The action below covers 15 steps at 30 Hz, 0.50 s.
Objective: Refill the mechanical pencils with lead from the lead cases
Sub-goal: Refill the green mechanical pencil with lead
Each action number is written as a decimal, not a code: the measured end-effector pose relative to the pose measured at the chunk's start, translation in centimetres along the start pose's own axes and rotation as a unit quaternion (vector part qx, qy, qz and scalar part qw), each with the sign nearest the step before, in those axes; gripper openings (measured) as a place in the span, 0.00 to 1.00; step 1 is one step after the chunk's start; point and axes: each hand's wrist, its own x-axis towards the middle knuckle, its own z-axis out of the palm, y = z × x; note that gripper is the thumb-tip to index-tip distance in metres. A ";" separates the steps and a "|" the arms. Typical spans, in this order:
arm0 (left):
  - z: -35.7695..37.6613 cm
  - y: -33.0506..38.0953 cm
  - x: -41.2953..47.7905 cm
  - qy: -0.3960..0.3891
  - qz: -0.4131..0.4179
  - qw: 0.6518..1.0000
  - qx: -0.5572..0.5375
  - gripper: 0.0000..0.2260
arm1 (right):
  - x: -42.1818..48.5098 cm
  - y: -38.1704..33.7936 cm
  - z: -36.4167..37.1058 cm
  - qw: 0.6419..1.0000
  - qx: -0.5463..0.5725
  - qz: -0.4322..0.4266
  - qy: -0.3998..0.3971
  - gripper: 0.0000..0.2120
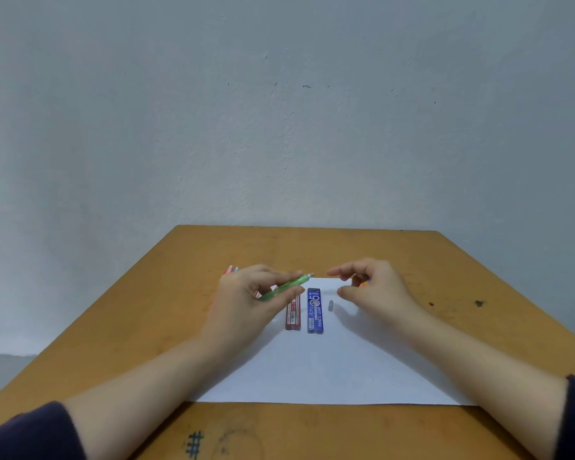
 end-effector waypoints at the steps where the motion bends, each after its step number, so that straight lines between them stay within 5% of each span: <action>1: 0.0 0.0 0.0 0.003 0.000 1.000 0.000 0.13 | 0.1 0.1 -0.1 1.000 -0.026 0.001 -0.010 0.15; 15: 0.0 -0.3 0.0 -0.006 -0.004 1.000 0.001 0.13 | 0.4 0.9 0.8 0.995 -0.077 -0.023 -0.053 0.05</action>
